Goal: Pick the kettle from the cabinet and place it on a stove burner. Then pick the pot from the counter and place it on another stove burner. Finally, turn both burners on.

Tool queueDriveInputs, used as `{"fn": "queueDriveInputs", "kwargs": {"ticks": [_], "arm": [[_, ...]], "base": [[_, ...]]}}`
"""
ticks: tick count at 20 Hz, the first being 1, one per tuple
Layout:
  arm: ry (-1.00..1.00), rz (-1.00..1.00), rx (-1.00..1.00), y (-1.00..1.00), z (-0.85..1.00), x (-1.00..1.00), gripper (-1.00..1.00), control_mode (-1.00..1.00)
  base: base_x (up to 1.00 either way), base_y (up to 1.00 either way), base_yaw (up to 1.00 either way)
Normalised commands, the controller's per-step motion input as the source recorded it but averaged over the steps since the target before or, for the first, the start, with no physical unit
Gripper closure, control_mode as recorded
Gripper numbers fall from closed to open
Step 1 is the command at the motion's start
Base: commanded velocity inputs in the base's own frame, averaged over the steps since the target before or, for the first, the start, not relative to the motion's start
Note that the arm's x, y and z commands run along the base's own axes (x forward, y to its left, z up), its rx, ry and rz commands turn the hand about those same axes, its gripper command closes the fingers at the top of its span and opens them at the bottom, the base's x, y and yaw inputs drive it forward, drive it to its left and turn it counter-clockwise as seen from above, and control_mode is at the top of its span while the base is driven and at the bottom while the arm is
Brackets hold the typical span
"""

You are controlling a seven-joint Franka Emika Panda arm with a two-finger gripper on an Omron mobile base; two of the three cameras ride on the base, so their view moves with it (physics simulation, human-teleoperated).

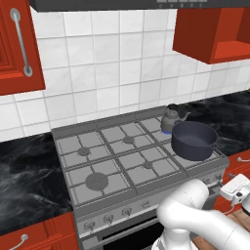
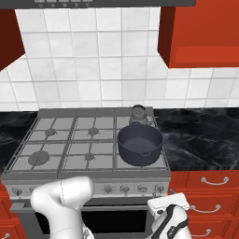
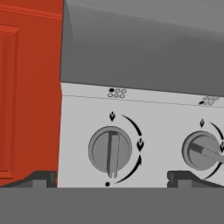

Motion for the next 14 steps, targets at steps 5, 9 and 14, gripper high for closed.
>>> {"fn": "queueDriveInputs", "kwargs": {"ticks": [5, 9, 14], "arm": [[0.00, 0.00, 0.00, 0.07, 0.00, 0.00, -1.00, -1.00], [0.00, 0.00, 0.00, 0.07, 0.00, 0.00, -1.00, -1.00], [0.00, 0.00, 0.00, -0.01, 0.00, 0.10, -1.00, -1.00]], "base": [[0.00, 0.00, 0.00], [0.00, 0.00, 0.00], [0.00, 0.00, 0.00]]}}
